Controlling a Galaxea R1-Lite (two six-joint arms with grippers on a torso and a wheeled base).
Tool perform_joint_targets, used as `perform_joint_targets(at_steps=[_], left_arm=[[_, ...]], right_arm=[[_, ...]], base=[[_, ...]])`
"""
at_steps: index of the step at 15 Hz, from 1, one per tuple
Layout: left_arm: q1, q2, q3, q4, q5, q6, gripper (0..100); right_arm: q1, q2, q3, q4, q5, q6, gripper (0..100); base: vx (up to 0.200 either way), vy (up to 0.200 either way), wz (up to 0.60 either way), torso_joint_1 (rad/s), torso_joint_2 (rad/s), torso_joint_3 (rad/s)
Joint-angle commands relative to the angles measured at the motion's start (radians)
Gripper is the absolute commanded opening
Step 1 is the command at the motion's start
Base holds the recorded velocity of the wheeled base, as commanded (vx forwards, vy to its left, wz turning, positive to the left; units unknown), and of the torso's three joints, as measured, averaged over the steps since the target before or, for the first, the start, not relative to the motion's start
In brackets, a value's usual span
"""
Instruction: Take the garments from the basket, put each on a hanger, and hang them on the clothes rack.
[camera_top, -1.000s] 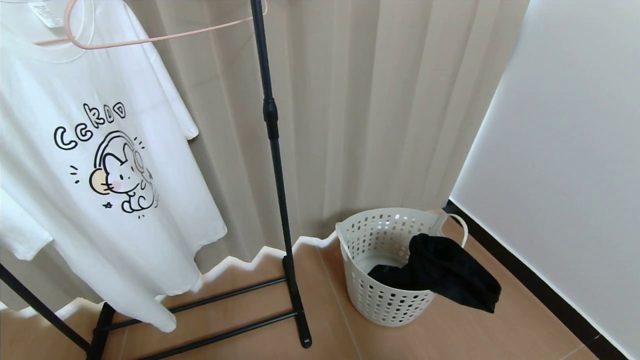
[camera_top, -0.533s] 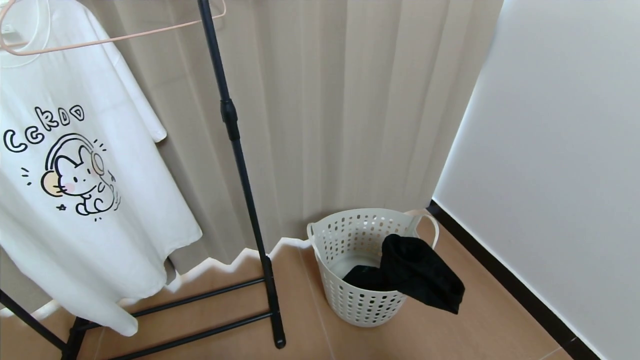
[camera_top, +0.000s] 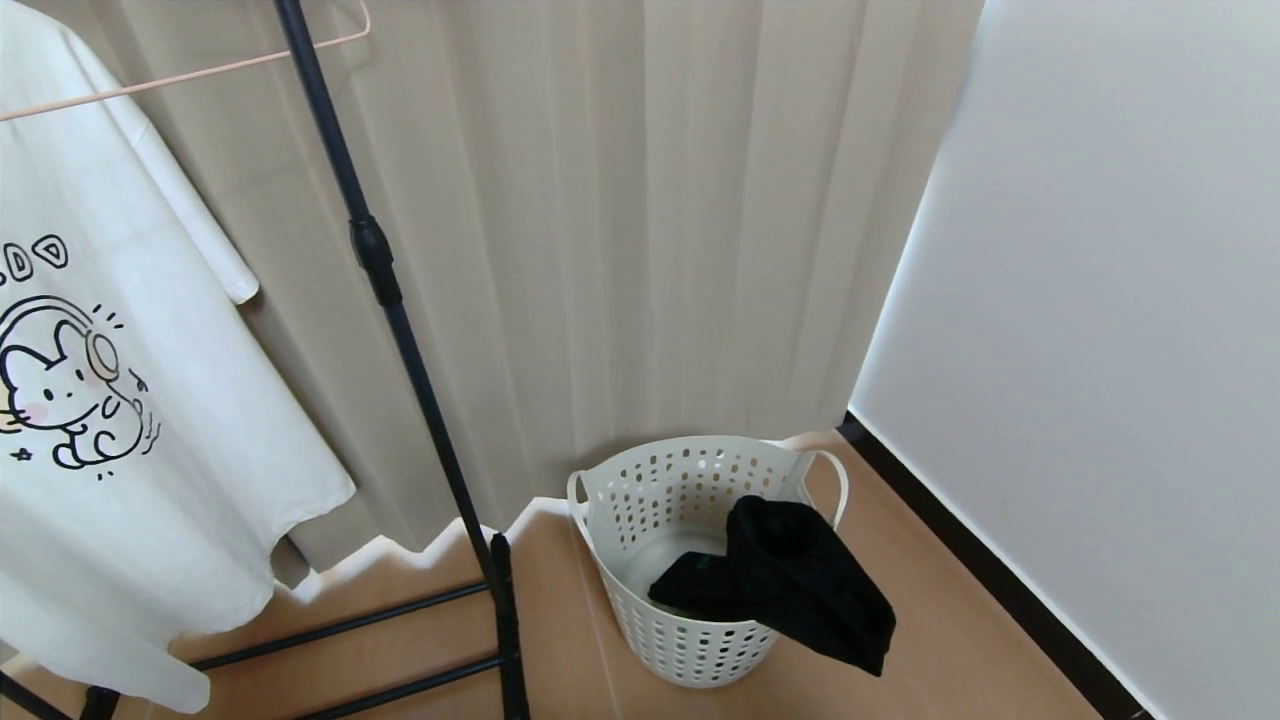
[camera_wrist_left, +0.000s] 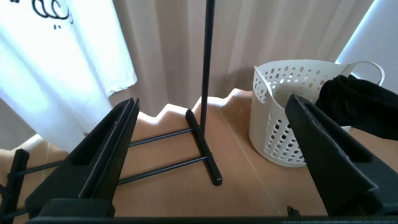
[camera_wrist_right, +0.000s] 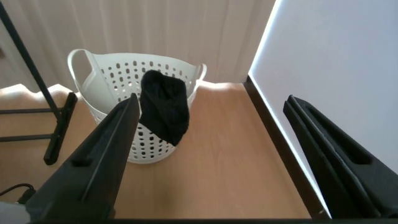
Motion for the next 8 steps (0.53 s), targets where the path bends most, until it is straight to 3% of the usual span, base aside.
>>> perform_joint_targets(at_steps=[1, 8], left_arm=[[-0.002, 0.001, 0.0, 0.001, 0.0, 0.0, 100], [-0.002, 0.001, 0.0, 0.001, 0.0, -0.002, 100]], right_arm=[[-0.002, 0.0, 0.0, 0.0, 0.001, 0.001, 100], [-0.002, 0.0, 0.0, 0.0, -0.001, -0.001, 100]], base=[[0.0, 0.0, 0.0, 0.0, 0.0, 0.0], [0.0, 0.0, 0.0, 0.0, 0.0, 0.0]])
